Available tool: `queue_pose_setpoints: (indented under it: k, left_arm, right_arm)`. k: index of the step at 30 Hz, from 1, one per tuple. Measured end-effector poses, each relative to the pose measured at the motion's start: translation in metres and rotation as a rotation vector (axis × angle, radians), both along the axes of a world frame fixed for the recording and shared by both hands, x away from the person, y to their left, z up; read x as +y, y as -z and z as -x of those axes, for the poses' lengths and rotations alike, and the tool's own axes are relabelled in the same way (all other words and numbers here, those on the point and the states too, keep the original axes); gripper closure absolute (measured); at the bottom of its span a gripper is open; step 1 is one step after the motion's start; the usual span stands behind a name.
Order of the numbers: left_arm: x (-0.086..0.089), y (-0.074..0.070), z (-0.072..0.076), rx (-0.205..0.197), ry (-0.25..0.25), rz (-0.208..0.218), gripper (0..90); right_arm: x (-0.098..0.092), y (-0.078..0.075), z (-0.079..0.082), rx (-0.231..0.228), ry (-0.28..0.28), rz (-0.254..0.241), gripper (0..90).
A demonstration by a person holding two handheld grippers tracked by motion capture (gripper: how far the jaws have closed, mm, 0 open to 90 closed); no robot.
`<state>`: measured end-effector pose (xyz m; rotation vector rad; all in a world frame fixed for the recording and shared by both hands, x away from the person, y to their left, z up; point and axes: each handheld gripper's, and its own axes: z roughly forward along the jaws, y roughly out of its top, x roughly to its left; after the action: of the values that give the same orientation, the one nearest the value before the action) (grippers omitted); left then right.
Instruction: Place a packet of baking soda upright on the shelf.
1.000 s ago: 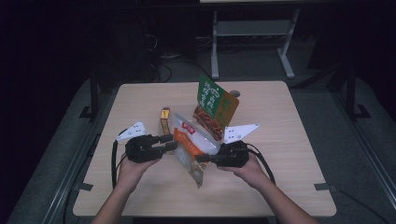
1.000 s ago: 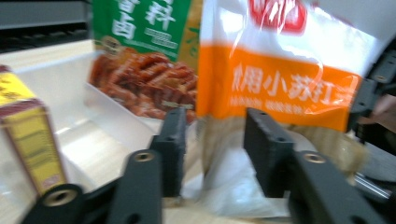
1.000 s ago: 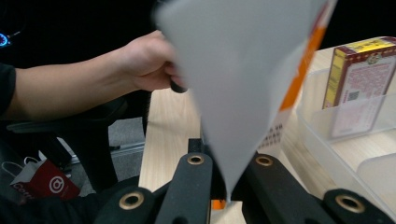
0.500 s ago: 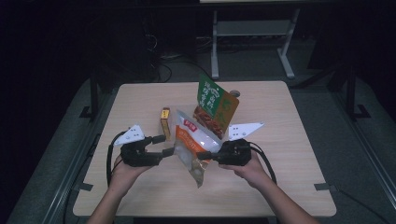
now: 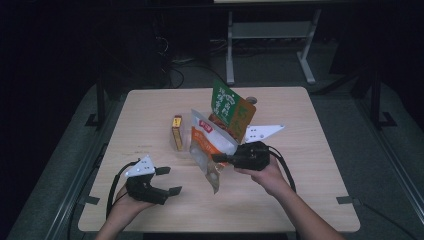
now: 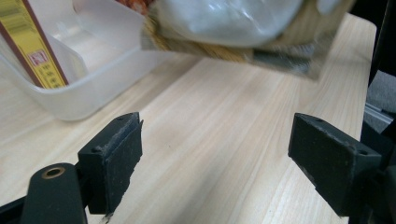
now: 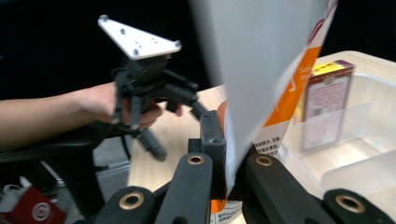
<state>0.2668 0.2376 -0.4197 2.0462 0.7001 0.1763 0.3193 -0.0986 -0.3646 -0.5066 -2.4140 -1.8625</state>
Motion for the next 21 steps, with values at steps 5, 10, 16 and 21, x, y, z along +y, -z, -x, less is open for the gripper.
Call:
queue_pose_setpoints:
  k: [5, 10, 16, 21]
  left_arm:
    - [-0.002, 0.002, -0.001, -0.008, 0.020, -0.020, 14.7]
    - [-0.001, 0.002, -0.003, -0.014, 0.023, -0.030, 14.6]
    - [0.000, 0.004, -0.003, -0.012, 0.023, -0.029, 14.7]
    - [0.001, 0.005, -0.004, -0.011, 0.021, -0.022, 14.6]
  right_arm:
    - [0.005, -0.003, -0.012, 0.009, 0.043, -0.007, 89.9]
    - [0.010, -0.012, -0.025, 0.003, 0.076, -0.013, 90.0]
    - [0.022, -0.024, -0.043, -0.020, 0.127, -0.002, 89.9]
    - [0.036, -0.027, -0.062, -0.031, 0.184, 0.015, 89.9]
